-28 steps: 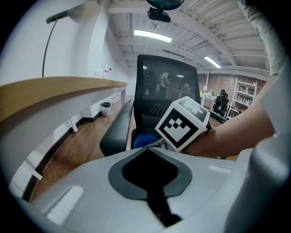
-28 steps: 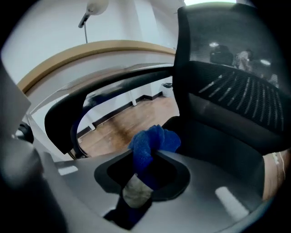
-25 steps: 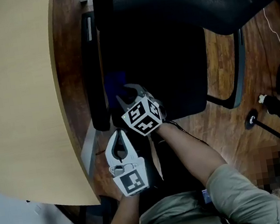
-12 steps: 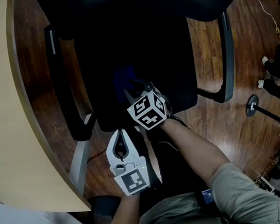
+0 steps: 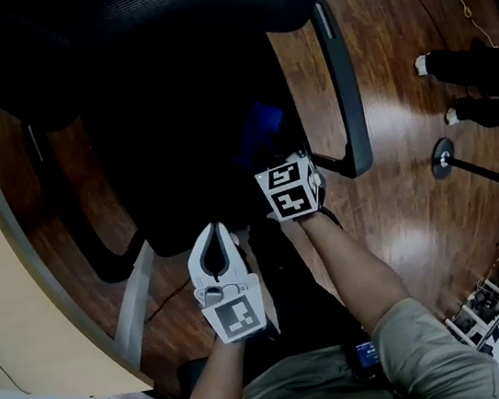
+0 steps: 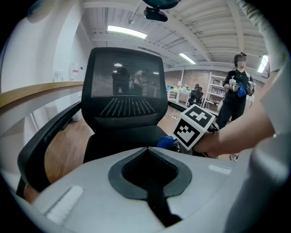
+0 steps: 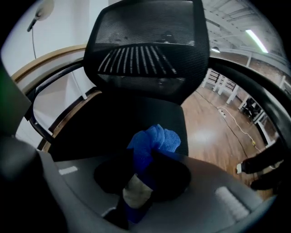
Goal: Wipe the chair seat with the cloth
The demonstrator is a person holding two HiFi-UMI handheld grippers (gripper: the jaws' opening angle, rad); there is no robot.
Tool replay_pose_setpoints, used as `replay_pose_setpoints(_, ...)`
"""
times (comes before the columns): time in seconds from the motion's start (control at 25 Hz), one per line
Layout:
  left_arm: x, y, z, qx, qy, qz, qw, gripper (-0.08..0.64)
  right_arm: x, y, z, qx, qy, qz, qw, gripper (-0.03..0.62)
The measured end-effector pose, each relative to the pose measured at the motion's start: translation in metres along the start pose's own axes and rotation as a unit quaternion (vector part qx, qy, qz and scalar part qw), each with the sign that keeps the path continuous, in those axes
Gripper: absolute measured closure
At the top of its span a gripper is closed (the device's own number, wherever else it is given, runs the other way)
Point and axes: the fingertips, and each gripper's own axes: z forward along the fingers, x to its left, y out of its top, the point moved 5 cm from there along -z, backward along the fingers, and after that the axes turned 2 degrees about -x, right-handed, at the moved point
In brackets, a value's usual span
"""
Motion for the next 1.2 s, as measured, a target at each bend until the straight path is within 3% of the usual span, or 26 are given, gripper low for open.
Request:
replay_pose_setpoints(0.32,-0.039,0.0,0.022,0.008,-0.026,0.021,0.9994,0.554,-0.054,-0.054,-0.015,0.022,-0.063,0.081,0.994,0.502)
replay_pose_setpoints(0.52,-0.049,-0.006,0.026,0.015,-0.017,0.026,0.9994,0.554,-0.055,-0.072,-0.013,0.026,-0.062,0.106,0.992,0.502)
replay_pose_setpoints(0.8,-0.037,-0.008,0.019,0.006,0.011,0.0,0.9999,0.554,-0.059,-0.07,-0.014,0.018,-0.061,0.118,0.991,0.502)
replay_pose_setpoints(1.0,-0.01,-0.01,-0.01,-0.007,0.03,-0.011,0.9995,0.554,-0.029,-0.038,-0.032,-0.028,-0.04,0.075,0.996,0.502)
replay_pose_setpoints(1.2,0.036,-0.029,-0.055,-0.001,0.061,-0.03,0.9977,0.554,0.07,-0.005,-0.046,-0.065,0.033,-0.02,0.997,0.502)
